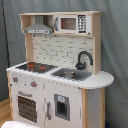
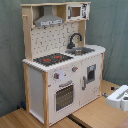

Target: Play with the kitchen

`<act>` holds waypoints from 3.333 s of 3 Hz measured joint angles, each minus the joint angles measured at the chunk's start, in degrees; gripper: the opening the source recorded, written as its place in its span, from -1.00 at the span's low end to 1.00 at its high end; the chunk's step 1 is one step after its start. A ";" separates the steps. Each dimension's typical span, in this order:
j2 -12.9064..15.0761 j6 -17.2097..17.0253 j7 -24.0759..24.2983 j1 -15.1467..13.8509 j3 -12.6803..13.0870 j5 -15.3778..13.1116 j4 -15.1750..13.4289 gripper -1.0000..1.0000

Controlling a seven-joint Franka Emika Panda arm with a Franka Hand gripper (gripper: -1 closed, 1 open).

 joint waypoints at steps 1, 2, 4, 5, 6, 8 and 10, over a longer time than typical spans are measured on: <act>-0.13 1.31 2.41 -4.88 -0.89 -0.64 0.49 1.00; -0.16 3.52 4.75 -10.14 -2.62 -0.74 0.00 1.00; -0.18 11.25 11.91 -15.30 -5.25 -0.75 -3.64 1.00; -0.28 15.01 14.78 -15.74 -6.94 -0.74 -6.51 1.00; -0.27 18.34 18.09 -15.56 -8.31 -0.74 -9.71 1.00; -0.28 24.31 27.60 -15.56 -8.78 -0.71 -15.25 1.00; -0.08 29.83 38.63 -18.76 -8.51 -0.69 -15.16 1.00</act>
